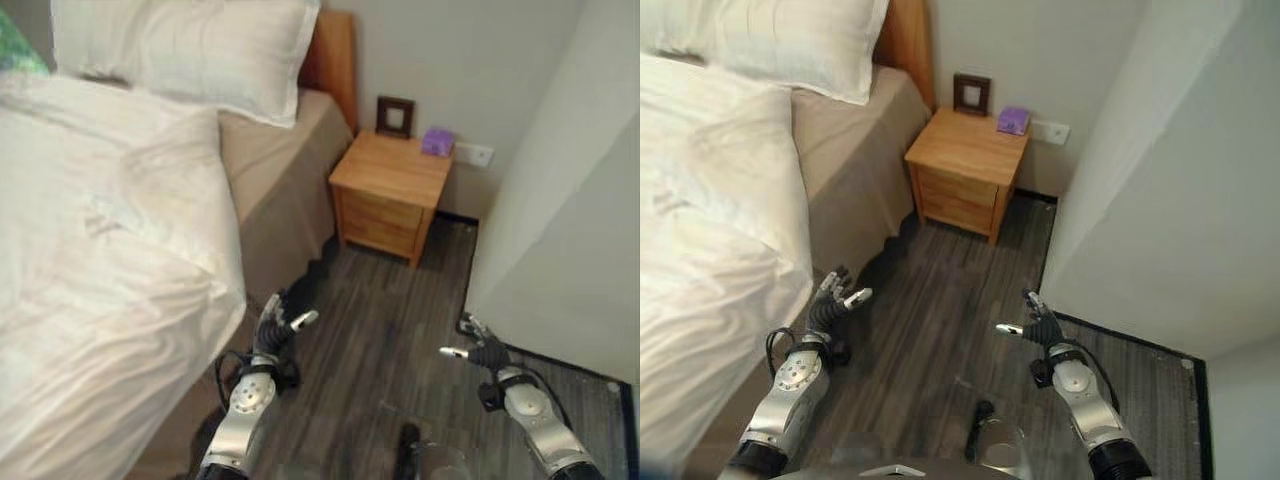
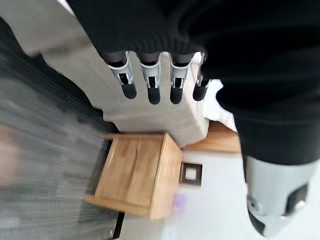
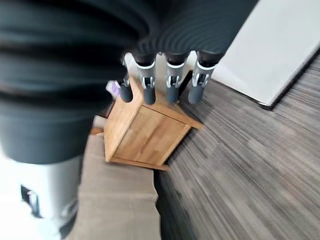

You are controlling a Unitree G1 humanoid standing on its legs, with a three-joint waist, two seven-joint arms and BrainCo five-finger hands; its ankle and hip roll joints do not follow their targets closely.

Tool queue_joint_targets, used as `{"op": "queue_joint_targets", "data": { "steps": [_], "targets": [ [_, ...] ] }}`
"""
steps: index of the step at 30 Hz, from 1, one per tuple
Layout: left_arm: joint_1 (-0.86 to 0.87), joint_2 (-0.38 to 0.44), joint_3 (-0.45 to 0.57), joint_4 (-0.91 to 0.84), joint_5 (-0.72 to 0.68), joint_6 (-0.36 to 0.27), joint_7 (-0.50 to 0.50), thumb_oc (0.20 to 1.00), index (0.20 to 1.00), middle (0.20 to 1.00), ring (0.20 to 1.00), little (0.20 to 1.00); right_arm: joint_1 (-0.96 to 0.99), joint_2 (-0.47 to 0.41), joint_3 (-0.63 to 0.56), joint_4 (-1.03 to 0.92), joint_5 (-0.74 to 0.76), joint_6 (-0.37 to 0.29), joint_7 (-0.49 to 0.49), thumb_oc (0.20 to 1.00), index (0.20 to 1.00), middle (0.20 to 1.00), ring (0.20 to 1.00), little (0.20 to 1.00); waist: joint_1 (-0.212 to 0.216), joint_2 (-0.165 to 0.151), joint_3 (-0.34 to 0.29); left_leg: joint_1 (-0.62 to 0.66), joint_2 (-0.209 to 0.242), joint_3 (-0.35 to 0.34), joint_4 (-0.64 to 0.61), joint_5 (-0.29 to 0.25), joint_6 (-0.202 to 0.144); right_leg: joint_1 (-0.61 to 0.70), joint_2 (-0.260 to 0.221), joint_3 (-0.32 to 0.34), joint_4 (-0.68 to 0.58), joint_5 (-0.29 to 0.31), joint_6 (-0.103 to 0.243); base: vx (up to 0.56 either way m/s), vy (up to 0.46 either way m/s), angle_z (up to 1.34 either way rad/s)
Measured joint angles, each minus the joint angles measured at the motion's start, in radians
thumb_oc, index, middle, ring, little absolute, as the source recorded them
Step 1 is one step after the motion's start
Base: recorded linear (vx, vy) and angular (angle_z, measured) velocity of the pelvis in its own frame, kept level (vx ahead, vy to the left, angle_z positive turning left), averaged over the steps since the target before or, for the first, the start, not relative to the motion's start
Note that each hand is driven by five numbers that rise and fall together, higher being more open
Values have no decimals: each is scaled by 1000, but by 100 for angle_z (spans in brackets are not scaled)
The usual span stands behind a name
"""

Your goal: Making the bed.

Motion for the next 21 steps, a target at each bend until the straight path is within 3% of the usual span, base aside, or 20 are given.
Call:
{"op": "queue_joint_targets", "data": {
  "steps": [1, 3, 4, 5, 7, 8, 9, 10, 12, 14, 15, 17, 18, 19, 21],
  "targets": [
    [-10, -5, 3, -6, 0, -6, 1, 1000, 1000, 1000, 1000, 1000, 5, -8, -2, -27, 0, -1, 0, 1000, 1000, 1000, 1000, 1000, 4, -4, 5, -45, -13, 23, -84, -64, 14, 35, 6, 2, -44, -16, 6, 355, 31, -7],
    [3, 0, 5, -11, 0, -7, 1, 1000, 1000, 1000, 1000, 1000, -27, -14, -1, -21, -1, -2, 4, 1000, 1000, 1000, 1000, 1000, 38, 11, 18, -72, -39, 79, -287, -70, 30, 91, 26, 16, -85, 8, 12, 588, 40, -48],
    [32, -5, 19, -11, 0, -6, -1, 1000, 1000, 1000, 1000, 1000, -31, -9, 6, -37, -1, -4, 4, 1000, 1000, 1000, 1000, 1000, 45, 32, 6, -70, -41, 161, -510, -61, 43, 156, 53, 16, -160, -8, 35, 459, 10, -41],
    [40, -7, 22, -10, 1, -6, -1, 1000, 1000, 1000, 1000, 1000, -26, -11, 7, -48, -3, -6, 6, 1000, 1000, 1000, 1000, 1000, 45, 48, 3, -53, -49, 201, -647, -44, 65, 198, 68, 12, -187, -11, 40, 438, -6, -13],
    [39, -15, 27, -7, 1, -6, -3, 1000, 1000, 1000, 1000, 1000, -20, -13, 7, -48, -5, -9, 10, 1000, 1000, 1000, 1000, 1000, 35, 76, 2, -57, -49, 283, -731, -12, 99, 244, 88, -6, -191, -24, 54, 329, -60, 3],
    [47, -19, 29, -14, 1, -6, -6, 1000, 1000, 1000, 1000, 1000, -4, -16, 9, -54, -6, -9, 23, 1000, 1000, 1000, 1000, 1000, 38, 103, -14, -46, -47, 401, -735, 15, 136, 292, 102, -15, -191, -50, 83, 388, -105, 0],
    [56, -24, 33, -21, 1, -6, -9, 1000, 1000, 1000, 1000, 1000, 3, -24, 17, -61, -7, -10, 26, 1000, 1000, 1000, 1000, 1000, 43, 113, -24, -31, -48, 464, -734, 3, 134, 324, 111, -24, -192, -76, 100, 651, -91, 33],
    [46, -18, 59, -20, 1, -8, -18, 1000, 1000, 1000, 1000, 1000, 7, -9, 30, -56, -7, -7, 26, 1000, 1000, 1000, 1000, 1000, 7, 72, -37, 8, -51, 597, -701, 3, 305, 376, 90, -58, -171, -127, 137, 292, 28, 52],
    [29, -6, 67, -32, 0, -8, -20, 1000, 1000, 1000, 1000, 1000, 6, 4, 38, -67, -8, -8, 29, 1000, 1000, 1000, 1000, 1000, 3, 33, -44, 25, -82, 629, -691, -26, 330, 366, 63, -89, -103, -109, 140, 336, 89, 52],
    [25, 3, 85, -33, 0, -14, -17, 1000, 1000, 1000, 1000, 1000, -4, 12, 41, -68, -30, -9, 35, 1000, 1000, 1000, 1000, 1000, 14, 11, -55, 75, -109, 610, -726, -62, 339, 360, 36, -111, -2, -88, 141, 381, 181, 45],
    [23, 3, 112, -31, -3, -13, -5, 1000, 1000, 1000, 1000, 1000, -23, 16, 58, -61, -52, -8, 37, 1000, 1000, 1000, 1000, 1000, 31, 18, -58, 148, -134, 576, -781, -74, 328, 304, -17, -113, 235, -61, 190, 268, 119, 50],
    [23, 6, 133, -58, -6, -14, 13, 1000, 1000, 1000, 1000, 1000, -23, 9, 77, -70, -90, -7, 42, 1000, 1000, 1000, 1000, 1000, 45, 34, -65, 228, -149, 532, -853, -69, 321, 165, -108, -113, 615, 55, 318, 289, 9, 77],
    [11, 20, 158, -96, -35, -29, 29, 1000, 1000, 1000, 1000, 1000, -22, 17, 81, -100, -120, -9, 45, 1000, 1000, 1000, 1000, 1000, 51, 25, -66, 268, -174, 464, -881, -77, 298, 56, -155, -79, 769, 23, 311, 301, -39, 114],
    [-5, 25, 171, -100, -42, -34, 36, 1000, 1000, 1000, 1000, 1000, -34, 15, 80, -111, -135, -10, 45, 1000, 1000, 1000, 1000, 1000, 53, 22, -62, 279, -180, 427, -886, -79, 295, -8, -163, -52, 816, 5, 305, 271, -69, 145],
    [-12, 36, 184, -104, -42, -36, 53, 1000, 1000, 1000, 1000, 1000, -70, 4, 81, -130, -164, -10, 45, 1000, 1000, 1000, 1000, 1000, 36, 42, -56, 298, -175, 385, -890, -79, 295, -121, -194, -36, 798, -43, 288, 164, -108, 128]
  ]
}}
